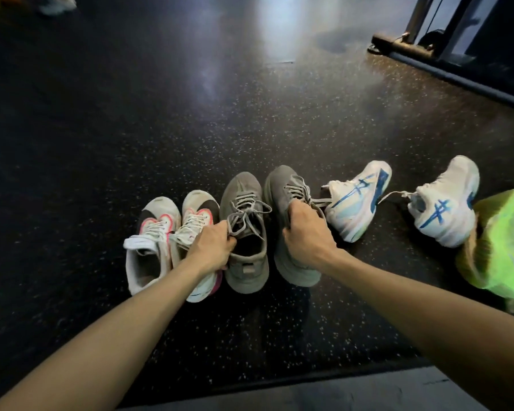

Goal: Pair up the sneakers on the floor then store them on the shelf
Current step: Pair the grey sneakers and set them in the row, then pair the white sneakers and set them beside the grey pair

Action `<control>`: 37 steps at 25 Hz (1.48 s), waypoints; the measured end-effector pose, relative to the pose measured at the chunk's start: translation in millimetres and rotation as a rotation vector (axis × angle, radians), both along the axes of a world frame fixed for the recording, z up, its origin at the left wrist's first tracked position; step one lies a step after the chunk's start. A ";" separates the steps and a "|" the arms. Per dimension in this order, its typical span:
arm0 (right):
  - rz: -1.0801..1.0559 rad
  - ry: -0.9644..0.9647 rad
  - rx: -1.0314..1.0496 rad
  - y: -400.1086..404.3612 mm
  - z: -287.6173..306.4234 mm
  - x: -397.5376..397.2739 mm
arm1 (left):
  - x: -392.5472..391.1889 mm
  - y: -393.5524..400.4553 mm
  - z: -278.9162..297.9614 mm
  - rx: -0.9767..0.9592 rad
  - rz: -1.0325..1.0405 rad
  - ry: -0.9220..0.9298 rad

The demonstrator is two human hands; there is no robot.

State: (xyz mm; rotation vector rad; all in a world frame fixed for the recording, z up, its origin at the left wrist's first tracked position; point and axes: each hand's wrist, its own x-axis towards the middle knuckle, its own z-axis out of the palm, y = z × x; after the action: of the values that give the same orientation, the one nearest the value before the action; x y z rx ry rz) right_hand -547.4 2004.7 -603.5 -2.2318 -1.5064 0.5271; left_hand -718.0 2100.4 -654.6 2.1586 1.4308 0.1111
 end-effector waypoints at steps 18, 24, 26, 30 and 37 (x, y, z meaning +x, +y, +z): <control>0.046 0.055 -0.115 6.6 -60.5 -14.4 | 10.2 14.3 -19.5 -0.102 0.016 0.196; 0.082 0.046 -0.298 25.4 -54.5 -7.1 | 10.5 25.9 9.6 -0.155 -0.024 0.160; 0.135 0.046 -0.284 28.1 -55.0 -9.6 | 9.4 22.3 9.5 -0.183 -0.046 0.165; 0.144 -0.004 -0.194 27.2 -47.9 9.0 | 17.6 33.0 17.7 -0.050 0.004 0.013; -0.139 -0.060 0.045 33.2 8.9 74.4 | 82.7 46.3 39.9 0.066 -0.054 -0.077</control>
State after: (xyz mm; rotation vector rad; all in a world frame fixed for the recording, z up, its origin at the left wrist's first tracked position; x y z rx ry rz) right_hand -473.0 2037.9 -594.6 -2.3157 -1.3643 0.3830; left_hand -635.3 2146.7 -614.7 2.2193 1.3422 0.2220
